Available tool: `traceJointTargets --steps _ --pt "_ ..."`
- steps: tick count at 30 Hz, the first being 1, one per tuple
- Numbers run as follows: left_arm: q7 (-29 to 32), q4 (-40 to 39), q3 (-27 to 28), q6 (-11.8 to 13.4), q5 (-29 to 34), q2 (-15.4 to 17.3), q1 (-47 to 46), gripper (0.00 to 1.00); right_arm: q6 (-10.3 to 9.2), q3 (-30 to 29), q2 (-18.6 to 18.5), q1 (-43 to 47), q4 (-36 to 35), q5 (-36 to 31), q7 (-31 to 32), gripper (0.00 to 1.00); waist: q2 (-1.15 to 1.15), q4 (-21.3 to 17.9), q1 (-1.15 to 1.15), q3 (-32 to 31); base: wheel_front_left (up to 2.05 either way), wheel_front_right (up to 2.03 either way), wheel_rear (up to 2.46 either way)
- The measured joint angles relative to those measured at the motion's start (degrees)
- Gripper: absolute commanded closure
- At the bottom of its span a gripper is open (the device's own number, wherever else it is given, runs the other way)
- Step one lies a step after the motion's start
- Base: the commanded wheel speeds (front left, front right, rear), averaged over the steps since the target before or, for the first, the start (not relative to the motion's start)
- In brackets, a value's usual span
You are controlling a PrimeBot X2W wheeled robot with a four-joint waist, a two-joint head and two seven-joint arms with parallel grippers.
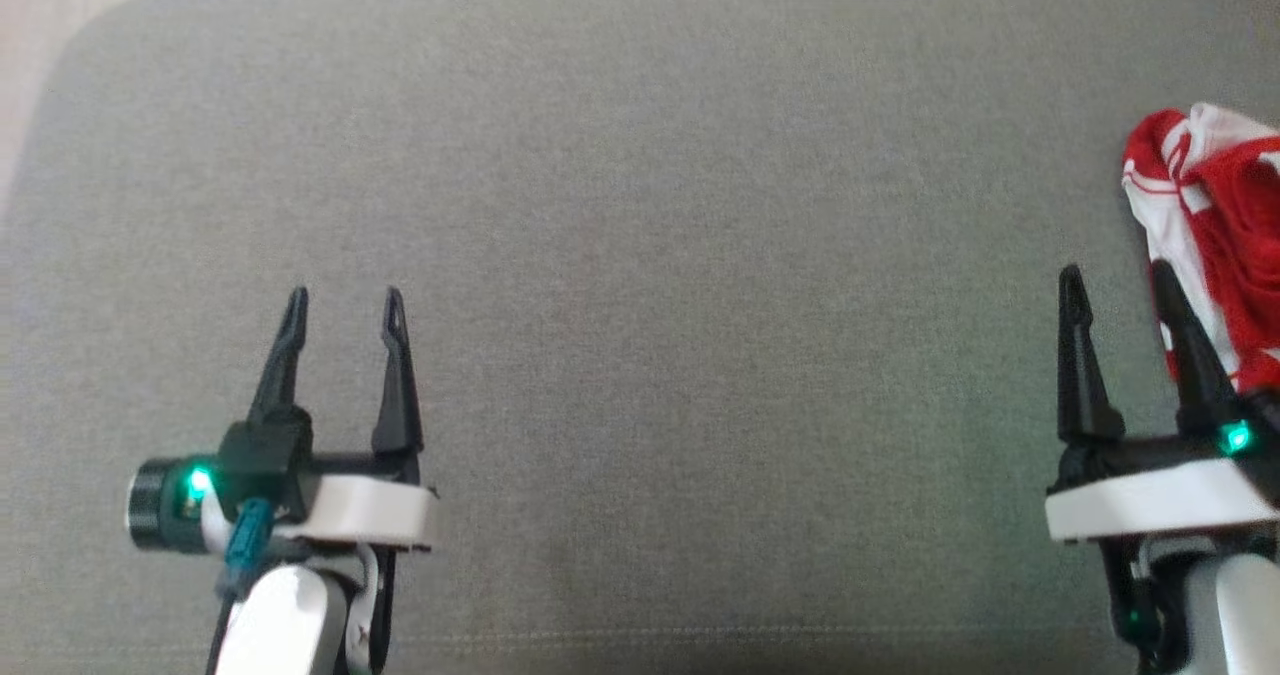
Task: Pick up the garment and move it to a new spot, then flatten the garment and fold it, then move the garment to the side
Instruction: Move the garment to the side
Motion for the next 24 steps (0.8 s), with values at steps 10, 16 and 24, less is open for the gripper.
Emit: traceJointTargets --steps 10,16,24 --pt "0.0 2.23 -0.07 -2.5 -1.42 0.14 4.78 0.0 0.0 -0.96 0.87 7.95 -2.92 -1.09 3.69 0.0 0.0 0.78 0.0 -5.54 0.0 0.0 0.0" --pt "0.0 3.69 -0.38 -3.45 -2.21 1.26 6.95 0.0 0.0 -0.88 1.62 10.96 -4.19 -1.43 4.93 0.0 0.0 0.36 0.0 -8.49 0.0 0.0 0.0" --pt "1.1 3.91 -1.34 -3.48 -2.99 1.62 9.03 0.0 0.0 -0.33 1.75 13.68 -5.33 -1.43 5.86 0.0 0.0 -0.13 0.0 -11.43 0.0 0.0 0.0"
